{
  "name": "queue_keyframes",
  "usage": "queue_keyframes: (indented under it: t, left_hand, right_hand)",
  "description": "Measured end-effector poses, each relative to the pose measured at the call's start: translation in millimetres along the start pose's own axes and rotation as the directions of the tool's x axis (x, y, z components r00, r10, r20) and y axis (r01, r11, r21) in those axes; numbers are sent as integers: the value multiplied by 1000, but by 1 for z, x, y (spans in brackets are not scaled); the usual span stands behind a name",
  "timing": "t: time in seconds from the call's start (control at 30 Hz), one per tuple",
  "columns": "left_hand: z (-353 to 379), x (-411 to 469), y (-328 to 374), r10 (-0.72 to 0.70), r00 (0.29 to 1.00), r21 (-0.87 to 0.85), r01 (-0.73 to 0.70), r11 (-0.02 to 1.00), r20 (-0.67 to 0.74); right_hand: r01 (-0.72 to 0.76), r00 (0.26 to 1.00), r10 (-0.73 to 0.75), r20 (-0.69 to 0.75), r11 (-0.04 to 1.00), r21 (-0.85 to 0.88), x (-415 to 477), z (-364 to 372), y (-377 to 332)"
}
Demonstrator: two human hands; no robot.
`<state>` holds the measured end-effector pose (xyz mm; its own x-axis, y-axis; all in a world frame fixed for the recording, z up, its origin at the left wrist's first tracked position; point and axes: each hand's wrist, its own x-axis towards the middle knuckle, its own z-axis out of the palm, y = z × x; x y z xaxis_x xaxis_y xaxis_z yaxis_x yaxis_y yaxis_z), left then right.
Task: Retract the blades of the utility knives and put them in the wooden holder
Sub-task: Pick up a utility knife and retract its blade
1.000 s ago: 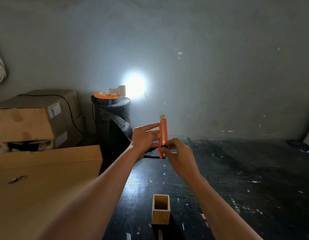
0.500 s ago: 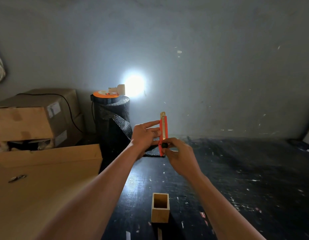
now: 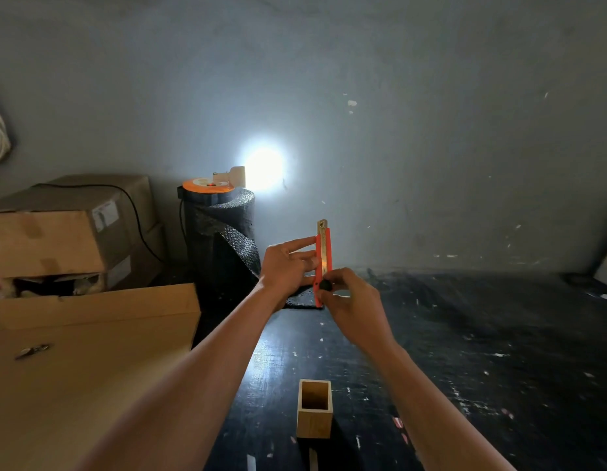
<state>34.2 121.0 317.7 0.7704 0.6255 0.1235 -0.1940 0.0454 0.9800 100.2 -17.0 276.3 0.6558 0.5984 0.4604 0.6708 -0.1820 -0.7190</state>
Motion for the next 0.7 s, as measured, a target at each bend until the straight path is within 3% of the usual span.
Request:
queue_keyframes:
  t: [0.47,0.7]
  left_hand:
    - [-5,-4,-11,4,1000,32,-4,999,7]
    - [-9,-10,-30,-6,996,-6,7,1000,89]
  right_hand:
    - [-29,1000,29,2,999,43,-5,4,3]
    - [-70,996,78,-43,986,150,15,-3,0]
